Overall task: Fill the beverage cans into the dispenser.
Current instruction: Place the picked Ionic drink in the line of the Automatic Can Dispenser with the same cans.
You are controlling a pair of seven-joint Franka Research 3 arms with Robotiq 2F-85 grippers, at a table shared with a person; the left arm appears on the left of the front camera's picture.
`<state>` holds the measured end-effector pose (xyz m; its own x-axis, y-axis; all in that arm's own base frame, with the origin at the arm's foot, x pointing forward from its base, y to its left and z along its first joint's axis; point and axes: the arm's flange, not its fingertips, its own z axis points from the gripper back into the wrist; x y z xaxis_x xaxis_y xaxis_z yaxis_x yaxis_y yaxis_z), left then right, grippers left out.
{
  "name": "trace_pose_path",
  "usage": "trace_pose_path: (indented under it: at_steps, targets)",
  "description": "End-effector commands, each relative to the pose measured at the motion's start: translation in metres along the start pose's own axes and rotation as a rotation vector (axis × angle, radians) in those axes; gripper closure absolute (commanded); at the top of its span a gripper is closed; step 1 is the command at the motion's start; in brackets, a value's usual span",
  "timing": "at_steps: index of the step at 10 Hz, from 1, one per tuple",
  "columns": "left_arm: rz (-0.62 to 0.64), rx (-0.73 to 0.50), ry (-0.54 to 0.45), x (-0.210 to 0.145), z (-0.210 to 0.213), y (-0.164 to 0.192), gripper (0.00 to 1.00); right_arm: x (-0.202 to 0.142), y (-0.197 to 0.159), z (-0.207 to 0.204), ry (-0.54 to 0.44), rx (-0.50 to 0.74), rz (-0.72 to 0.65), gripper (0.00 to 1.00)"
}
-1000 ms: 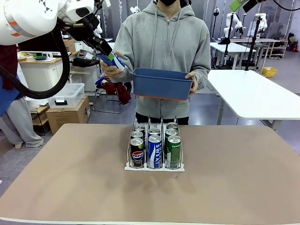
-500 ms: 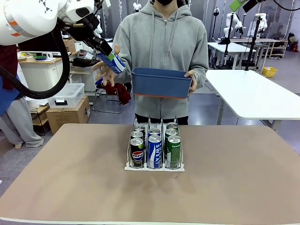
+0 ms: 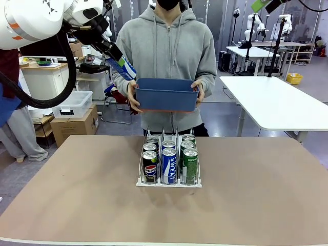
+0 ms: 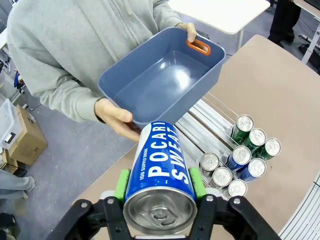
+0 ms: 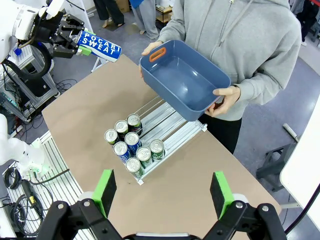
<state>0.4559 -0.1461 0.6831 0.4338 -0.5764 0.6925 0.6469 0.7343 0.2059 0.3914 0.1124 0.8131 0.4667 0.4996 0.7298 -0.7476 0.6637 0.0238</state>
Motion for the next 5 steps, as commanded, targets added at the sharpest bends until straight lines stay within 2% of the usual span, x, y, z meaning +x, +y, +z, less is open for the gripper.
trace_pose_path:
  at_steps: [1,5]
  targets:
    - [-0.005,0.008,-0.002,0.0002,0.0020,0.0017,1.00,-0.0018,0.0003,0.0001,0.001,0.001,-0.002,0.00]
    - [-0.005,0.008,-0.002,0.0002,0.0020,0.0017,1.00,-0.0018,0.0003,0.0001,0.001,0.001,-0.002,0.00]
